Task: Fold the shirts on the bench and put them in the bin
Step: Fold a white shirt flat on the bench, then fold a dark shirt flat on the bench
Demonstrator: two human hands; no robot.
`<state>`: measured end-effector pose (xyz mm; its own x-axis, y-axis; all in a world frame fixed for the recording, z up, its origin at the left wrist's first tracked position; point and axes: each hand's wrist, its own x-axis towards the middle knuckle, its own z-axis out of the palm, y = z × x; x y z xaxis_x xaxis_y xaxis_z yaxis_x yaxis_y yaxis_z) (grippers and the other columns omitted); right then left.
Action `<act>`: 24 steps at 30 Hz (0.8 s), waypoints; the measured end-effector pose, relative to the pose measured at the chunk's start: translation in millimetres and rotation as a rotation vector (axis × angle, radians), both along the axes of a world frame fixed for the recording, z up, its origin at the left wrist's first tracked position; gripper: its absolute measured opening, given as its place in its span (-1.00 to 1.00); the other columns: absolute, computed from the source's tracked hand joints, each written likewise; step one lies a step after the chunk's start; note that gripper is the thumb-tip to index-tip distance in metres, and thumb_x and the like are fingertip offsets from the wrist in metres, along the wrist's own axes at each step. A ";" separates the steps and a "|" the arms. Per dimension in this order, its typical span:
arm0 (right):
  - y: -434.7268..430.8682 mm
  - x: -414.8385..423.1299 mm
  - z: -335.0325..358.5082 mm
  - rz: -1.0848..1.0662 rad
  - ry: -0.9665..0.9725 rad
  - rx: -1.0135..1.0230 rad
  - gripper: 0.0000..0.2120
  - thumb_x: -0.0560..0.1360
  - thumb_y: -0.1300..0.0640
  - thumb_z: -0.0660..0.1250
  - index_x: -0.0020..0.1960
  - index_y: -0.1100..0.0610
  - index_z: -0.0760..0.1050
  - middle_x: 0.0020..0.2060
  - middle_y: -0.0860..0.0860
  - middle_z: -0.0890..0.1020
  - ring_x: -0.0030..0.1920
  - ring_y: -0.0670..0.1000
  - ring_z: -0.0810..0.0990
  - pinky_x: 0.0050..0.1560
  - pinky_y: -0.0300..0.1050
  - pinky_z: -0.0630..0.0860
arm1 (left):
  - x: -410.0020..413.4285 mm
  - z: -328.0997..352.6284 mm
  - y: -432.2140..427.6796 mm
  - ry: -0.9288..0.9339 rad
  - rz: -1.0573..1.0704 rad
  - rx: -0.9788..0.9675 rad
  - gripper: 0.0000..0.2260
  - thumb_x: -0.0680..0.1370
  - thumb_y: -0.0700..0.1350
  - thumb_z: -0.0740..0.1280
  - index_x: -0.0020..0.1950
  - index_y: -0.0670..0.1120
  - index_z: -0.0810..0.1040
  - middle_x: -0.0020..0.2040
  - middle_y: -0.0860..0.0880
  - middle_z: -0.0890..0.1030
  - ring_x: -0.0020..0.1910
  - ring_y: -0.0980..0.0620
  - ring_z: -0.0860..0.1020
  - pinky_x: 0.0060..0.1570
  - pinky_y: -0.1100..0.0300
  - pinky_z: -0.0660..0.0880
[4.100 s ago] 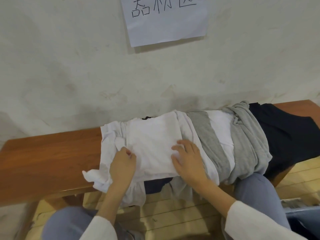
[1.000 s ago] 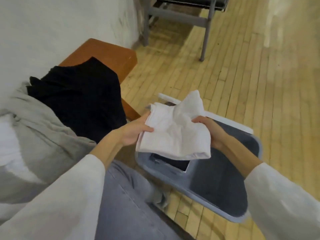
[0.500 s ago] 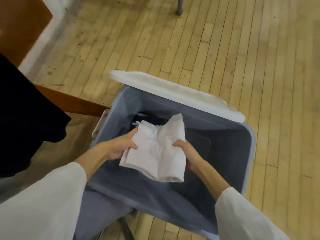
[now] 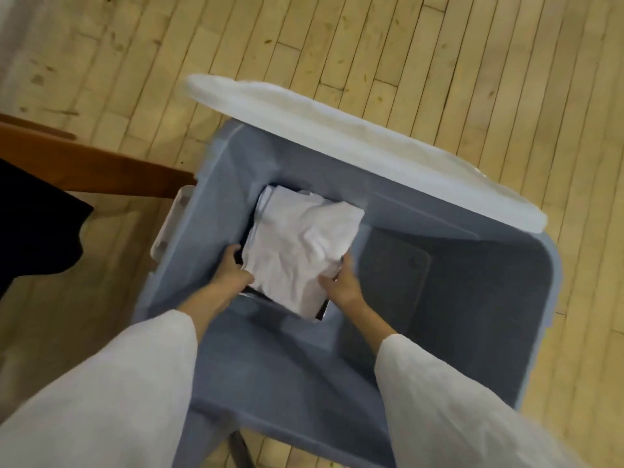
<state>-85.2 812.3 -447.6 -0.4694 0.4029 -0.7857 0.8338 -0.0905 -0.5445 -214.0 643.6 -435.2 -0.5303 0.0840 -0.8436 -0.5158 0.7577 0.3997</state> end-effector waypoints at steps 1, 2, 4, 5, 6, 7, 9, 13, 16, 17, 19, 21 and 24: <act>-2.2 -0.5 -2.3 -0.013 -0.009 0.054 -0.31 0.48 0.28 0.28 0.50 0.00 0.05 0.18 0.06 0.48 0.18 0.21 0.50 0.13 0.14 0.50 | 4.1 -1.9 -0.6 0.005 -0.001 -0.006 -0.46 0.46 -0.43 0.29 0.41 -0.17 0.30 0.31 -0.19 0.45 0.11 -0.11 0.49 -0.03 0.16 0.42; -5.1 -1.3 -5.0 -0.020 -0.018 0.094 -0.32 0.47 0.29 0.25 0.50 0.00 0.06 0.15 0.11 0.52 0.13 0.23 0.52 0.08 0.09 0.51 | 6.4 -4.1 -2.3 -0.008 -0.003 -0.019 -0.54 0.46 -0.44 0.27 0.34 -0.21 0.37 0.27 -0.22 0.47 0.09 -0.13 0.50 -0.08 0.17 0.42; -8.0 -1.8 -5.8 -0.052 -0.045 0.134 -0.34 0.47 0.30 0.18 0.49 -0.04 0.07 0.04 0.11 0.54 0.02 0.24 0.54 -0.07 -0.02 0.47 | 5.9 -5.1 -2.1 -0.048 -0.006 -0.057 -0.66 0.50 -0.42 0.25 0.27 -0.29 0.47 0.25 -0.26 0.50 0.17 -0.20 0.51 0.00 0.08 0.46; -10.2 -2.9 -5.2 -0.076 -0.059 0.139 -0.34 0.48 0.30 0.15 0.50 -0.06 0.07 0.03 0.11 0.54 -0.02 0.22 0.54 -0.10 -0.06 0.44 | 4.5 -2.6 -4.7 -0.061 0.005 -0.100 -0.69 0.53 -0.38 0.24 0.27 -0.32 0.49 0.25 -0.27 0.51 0.20 -0.22 0.51 0.07 0.04 0.47; -10.9 -2.4 -6.0 -0.096 -0.065 0.150 -0.34 0.48 0.30 0.14 0.51 -0.07 0.06 0.06 0.13 0.55 -0.05 0.20 0.53 -0.10 -0.07 0.43 | 3.7 -3.1 -6.3 -0.067 0.023 -0.156 -0.71 0.56 -0.33 0.23 0.27 -0.34 0.49 0.25 -0.29 0.52 0.21 -0.23 0.51 0.12 0.01 0.46; -11.6 -3.0 -6.9 -0.114 -0.072 0.161 -0.34 0.49 0.29 0.14 0.51 -0.08 0.05 0.11 0.15 0.55 -0.03 0.20 0.53 -0.08 -0.05 0.45 | 3.8 -2.9 -9.0 -0.067 0.010 -0.216 -0.71 0.58 -0.29 0.21 0.28 -0.36 0.47 0.26 -0.29 0.51 0.23 -0.24 0.50 0.16 0.00 0.43; -14.4 -5.5 -7.1 -0.119 -0.106 0.156 -0.36 0.53 0.27 0.16 0.52 -0.06 0.03 0.22 0.17 0.52 0.11 0.25 0.53 0.07 0.03 0.48 | 7.1 0.9 -14.8 -0.097 -0.066 -0.274 -0.68 0.62 -0.27 0.15 0.35 -0.37 0.39 0.34 -0.26 0.46 0.32 -0.21 0.43 0.25 0.04 0.36; -16.8 -13.9 6.2 -0.119 -0.202 0.116 -0.34 0.53 0.25 0.23 0.54 0.07 0.00 0.38 0.20 0.34 0.29 0.26 0.42 0.24 0.03 0.38 | 14.9 17.8 -21.9 -0.187 -0.099 -0.126 -0.67 0.59 -0.30 0.21 0.35 -0.30 0.43 0.36 -0.24 0.44 0.34 -0.16 0.43 0.24 0.14 0.38; -24.6 -26.7 43.5 -0.147 -0.215 0.248 -0.56 0.53 0.18 0.26 0.38 0.19 0.26 0.27 0.23 0.37 0.22 0.28 0.44 0.17 0.04 0.40 | 10.9 49.2 -26.3 -0.205 0.008 -0.081 -0.69 0.60 -0.25 0.20 0.33 -0.28 0.46 0.30 -0.22 0.50 0.18 -0.13 0.51 -0.05 0.13 0.42; -28.8 -34.7 63.8 -0.175 -0.149 0.219 -0.72 0.54 0.15 0.25 0.21 0.22 0.37 0.12 0.21 0.47 0.10 0.24 0.51 0.04 -0.01 0.44 | 9.3 64.5 -26.1 -0.221 0.034 -0.056 -0.69 0.61 -0.21 0.19 0.34 -0.23 0.45 0.28 -0.20 0.50 0.09 -0.09 0.50 -0.13 0.14 0.39; -46.6 -54.3 110.6 -0.216 0.022 0.025 -0.84 0.57 0.14 0.20 -0.11 0.22 0.40 -0.24 0.13 0.49 -0.22 0.11 0.54 -0.24 -0.11 0.42 | 4.6 103.1 -25.1 -0.235 0.094 0.022 -0.72 0.61 -0.17 0.17 0.31 -0.15 0.44 0.16 -0.14 0.52 -0.03 -0.04 0.47 -0.24 0.20 0.35; -72.0 -72.8 156.6 -0.169 0.150 -0.144 -0.79 0.56 0.20 0.18 -0.25 0.19 0.37 -0.38 0.09 0.45 -0.35 0.05 0.48 -0.33 -0.16 0.42 | -1.3 147.2 -26.5 -0.210 0.157 0.147 -0.80 0.59 -0.19 0.17 0.19 -0.09 0.47 -0.05 -0.07 0.52 -0.18 0.01 0.48 -0.27 0.22 0.32; -121.4 -101.7 232.4 -0.008 0.327 -0.238 -0.82 0.50 0.29 0.20 -0.28 0.21 0.43 -0.35 0.18 0.51 -0.29 0.12 0.53 -0.22 -0.01 0.52 | -10.8 224.2 -42.7 -0.028 0.265 0.333 -0.82 0.58 -0.26 0.15 -0.03 -0.04 0.50 -0.22 -0.03 0.53 -0.28 0.06 0.50 -0.33 0.23 0.37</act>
<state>-186.9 690.8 -215.3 -0.7080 0.2319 -0.6671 0.6187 -0.2518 -0.7442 -224.8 600.9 -210.9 -0.5475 0.2183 -0.8078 -0.6893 0.4296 0.5833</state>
